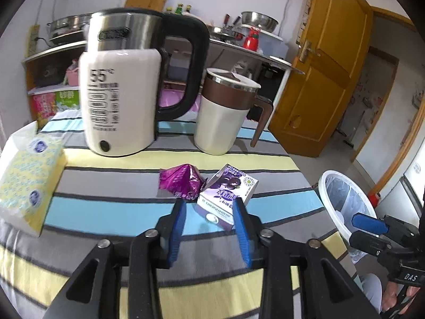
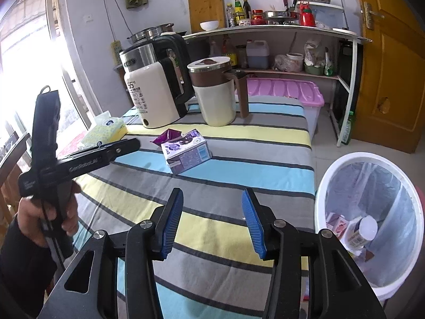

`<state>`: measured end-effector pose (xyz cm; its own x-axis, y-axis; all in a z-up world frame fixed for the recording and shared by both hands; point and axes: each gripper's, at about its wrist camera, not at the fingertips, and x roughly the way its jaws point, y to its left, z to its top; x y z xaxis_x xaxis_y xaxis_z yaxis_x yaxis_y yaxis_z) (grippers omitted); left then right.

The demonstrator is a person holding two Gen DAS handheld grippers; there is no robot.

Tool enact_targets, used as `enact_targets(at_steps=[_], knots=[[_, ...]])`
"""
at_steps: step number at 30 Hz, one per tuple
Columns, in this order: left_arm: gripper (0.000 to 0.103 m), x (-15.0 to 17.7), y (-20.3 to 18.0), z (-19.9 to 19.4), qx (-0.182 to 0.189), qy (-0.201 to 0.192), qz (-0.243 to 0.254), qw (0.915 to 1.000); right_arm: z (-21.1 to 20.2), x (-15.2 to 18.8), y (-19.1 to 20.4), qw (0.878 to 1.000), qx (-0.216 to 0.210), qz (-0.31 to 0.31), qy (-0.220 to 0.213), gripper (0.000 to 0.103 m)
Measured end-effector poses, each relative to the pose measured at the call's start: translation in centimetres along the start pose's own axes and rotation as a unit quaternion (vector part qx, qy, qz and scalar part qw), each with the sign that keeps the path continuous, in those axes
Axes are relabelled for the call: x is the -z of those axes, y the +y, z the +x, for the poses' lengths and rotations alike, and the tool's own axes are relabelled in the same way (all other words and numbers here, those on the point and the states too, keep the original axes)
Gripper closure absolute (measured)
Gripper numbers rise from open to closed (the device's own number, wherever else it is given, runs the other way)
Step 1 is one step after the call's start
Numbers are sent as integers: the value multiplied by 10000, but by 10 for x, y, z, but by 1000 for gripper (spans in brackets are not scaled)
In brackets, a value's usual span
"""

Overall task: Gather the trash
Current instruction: 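Move both open tools back toward the purple carton and packet on the table, then grasp the purple juice carton with the left tool while the right tool grasps the purple packet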

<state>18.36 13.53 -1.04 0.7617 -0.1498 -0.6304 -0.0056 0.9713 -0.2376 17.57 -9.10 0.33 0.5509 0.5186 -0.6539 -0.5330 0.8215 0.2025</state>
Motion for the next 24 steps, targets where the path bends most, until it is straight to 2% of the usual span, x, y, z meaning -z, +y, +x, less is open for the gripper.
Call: enact_targets(at_steps=[5,11,15,19,24], knots=[[60,-6,-8,23,155,112,264,9995,5,1,-7,10000,44,55,69,56],[52,-12,-17,41,326,116,593,9976,14,1,-18,9997,87,175,141,56],[51,-14,-18,56,349,277,698,9966,17,3,-23,9995,84,234,171,56],[50,-8,-25,58,656,445,837,9933,19,4,-26,9994,75,284,194,56],[50,-2,-36,58,585,525,947,9924,18,5,-33,9992,84,359,165,56]])
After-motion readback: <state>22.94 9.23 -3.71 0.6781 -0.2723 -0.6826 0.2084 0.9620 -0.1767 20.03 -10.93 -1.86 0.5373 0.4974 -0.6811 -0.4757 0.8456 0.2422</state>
